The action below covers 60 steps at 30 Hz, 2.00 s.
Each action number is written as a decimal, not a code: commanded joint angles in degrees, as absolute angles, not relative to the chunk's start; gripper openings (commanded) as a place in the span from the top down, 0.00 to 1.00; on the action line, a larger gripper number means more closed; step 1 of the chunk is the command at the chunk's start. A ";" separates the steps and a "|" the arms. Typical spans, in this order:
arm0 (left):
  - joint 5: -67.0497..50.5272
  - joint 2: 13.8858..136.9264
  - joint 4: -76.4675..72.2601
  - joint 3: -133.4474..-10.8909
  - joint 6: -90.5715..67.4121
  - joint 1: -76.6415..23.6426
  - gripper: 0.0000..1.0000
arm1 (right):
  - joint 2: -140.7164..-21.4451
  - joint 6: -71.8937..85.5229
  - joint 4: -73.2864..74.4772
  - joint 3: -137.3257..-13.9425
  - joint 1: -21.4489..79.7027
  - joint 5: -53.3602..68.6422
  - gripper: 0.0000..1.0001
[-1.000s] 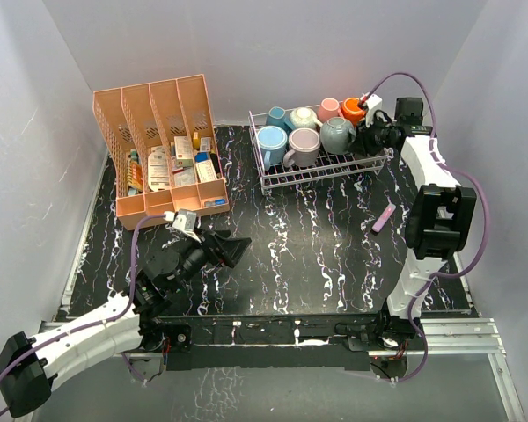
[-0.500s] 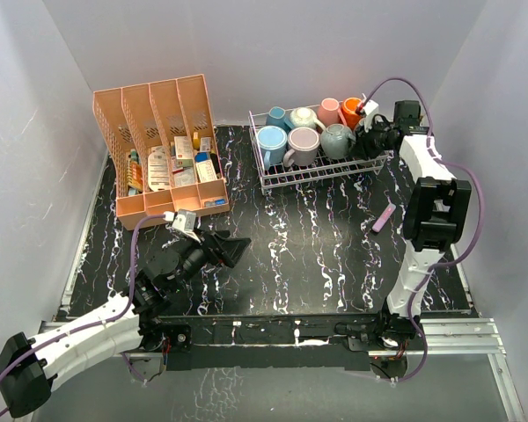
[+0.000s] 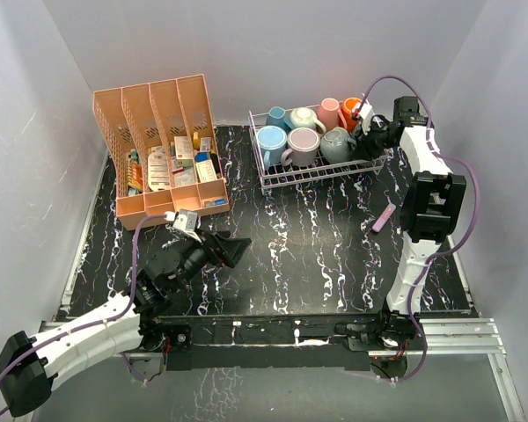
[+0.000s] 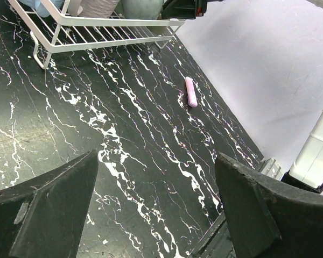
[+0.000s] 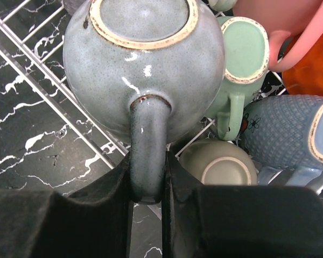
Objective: Load the cups into the dish rack
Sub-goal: Turn the cup upside down in the dish rack.
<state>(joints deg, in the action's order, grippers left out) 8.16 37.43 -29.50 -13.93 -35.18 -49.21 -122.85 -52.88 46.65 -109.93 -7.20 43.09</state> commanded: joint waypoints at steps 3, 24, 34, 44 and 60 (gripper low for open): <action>8.79 37.58 -30.48 -14.15 -35.15 -48.95 0.12 | -124.50 -61.86 46.64 -114.47 -4.99 48.23 0.84; 8.07 38.68 -29.70 -15.57 -34.41 -48.95 0.12 | -122.17 -63.16 52.19 -117.24 -3.92 42.90 0.46; 5.60 39.80 -25.93 -19.67 -35.14 -48.90 0.13 | -114.68 -58.09 52.76 -115.79 -3.96 43.36 0.38; -9.50 51.51 -13.03 -40.92 -31.17 -40.07 0.05 | -83.85 -32.13 23.91 -84.04 -4.00 47.92 0.07; -33.49 76.44 10.07 -95.85 -28.56 -13.23 0.03 | -79.24 -4.51 31.72 -110.07 -4.90 25.70 0.00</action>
